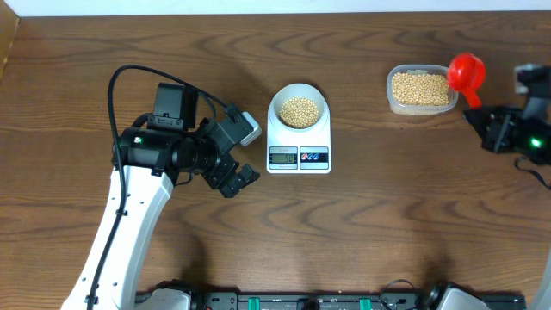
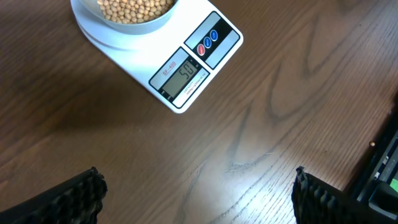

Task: Scoop item into bowl and weigh 50g on scale
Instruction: 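Lift the red scoop out and set it on the table right of the scale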

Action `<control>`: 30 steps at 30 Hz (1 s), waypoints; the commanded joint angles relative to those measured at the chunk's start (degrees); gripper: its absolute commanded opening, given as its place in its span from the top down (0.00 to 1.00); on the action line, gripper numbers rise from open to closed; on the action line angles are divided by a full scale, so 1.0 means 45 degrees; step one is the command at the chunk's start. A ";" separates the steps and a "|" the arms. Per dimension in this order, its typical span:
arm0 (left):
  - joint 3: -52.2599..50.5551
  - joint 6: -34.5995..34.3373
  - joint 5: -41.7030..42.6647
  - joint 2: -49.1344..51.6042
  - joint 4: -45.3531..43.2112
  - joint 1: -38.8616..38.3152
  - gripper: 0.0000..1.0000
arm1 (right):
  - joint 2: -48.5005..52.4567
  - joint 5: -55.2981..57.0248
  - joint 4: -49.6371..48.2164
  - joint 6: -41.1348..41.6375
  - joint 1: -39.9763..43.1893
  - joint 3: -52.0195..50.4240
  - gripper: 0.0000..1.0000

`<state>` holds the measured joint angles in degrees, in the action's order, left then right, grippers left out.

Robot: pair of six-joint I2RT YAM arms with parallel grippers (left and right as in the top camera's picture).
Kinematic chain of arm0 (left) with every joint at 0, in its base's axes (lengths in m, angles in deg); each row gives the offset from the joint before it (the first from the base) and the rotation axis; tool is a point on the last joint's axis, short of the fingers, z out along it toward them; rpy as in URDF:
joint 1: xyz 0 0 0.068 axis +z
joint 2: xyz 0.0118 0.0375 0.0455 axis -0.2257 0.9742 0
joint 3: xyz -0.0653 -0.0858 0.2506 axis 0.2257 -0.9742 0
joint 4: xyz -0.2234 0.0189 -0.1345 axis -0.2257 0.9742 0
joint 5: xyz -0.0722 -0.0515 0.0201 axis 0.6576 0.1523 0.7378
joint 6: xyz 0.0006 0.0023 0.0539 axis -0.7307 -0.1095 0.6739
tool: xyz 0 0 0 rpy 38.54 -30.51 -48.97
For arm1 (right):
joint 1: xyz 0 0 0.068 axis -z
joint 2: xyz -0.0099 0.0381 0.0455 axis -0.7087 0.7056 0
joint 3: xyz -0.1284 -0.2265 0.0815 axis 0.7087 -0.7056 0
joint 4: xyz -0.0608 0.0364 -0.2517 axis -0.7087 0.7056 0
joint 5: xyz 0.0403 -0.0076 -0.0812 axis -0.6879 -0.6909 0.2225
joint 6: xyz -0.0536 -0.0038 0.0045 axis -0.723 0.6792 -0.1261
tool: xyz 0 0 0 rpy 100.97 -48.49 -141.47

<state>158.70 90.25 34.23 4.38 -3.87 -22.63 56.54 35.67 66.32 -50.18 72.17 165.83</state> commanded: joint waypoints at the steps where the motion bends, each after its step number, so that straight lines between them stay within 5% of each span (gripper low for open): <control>1: 0.0170 0.0165 -0.0121 -0.0185 0.0073 0.0058 0.02 | -0.0141 -0.2458 0.0908 -0.3361 0.0495 0.0039 0.99; 6: 0.0170 0.0165 -0.0121 -0.0185 0.0073 0.0058 0.02 | 0.0073 -0.4337 0.2263 -0.7747 0.0432 -0.0097 0.99; 12: 0.0170 0.0165 -0.0121 -0.0185 0.0073 0.0058 0.02 | 0.0641 -0.6683 0.2225 -0.9763 -0.0321 -0.0661 0.99; 24: 0.0170 0.0165 -0.0121 -0.0185 0.0073 0.0058 0.02 | 0.1015 -0.7257 0.2142 -1.0248 -0.0568 -0.0690 0.99; 30: 0.0170 0.0165 -0.0117 -0.0185 0.0073 0.0058 0.02 | 0.1025 -0.5251 0.2161 -0.7582 -0.0568 -0.0690 0.99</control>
<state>158.70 90.25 34.23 4.38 -3.87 -22.63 61.20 8.07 75.90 -91.88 69.92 162.94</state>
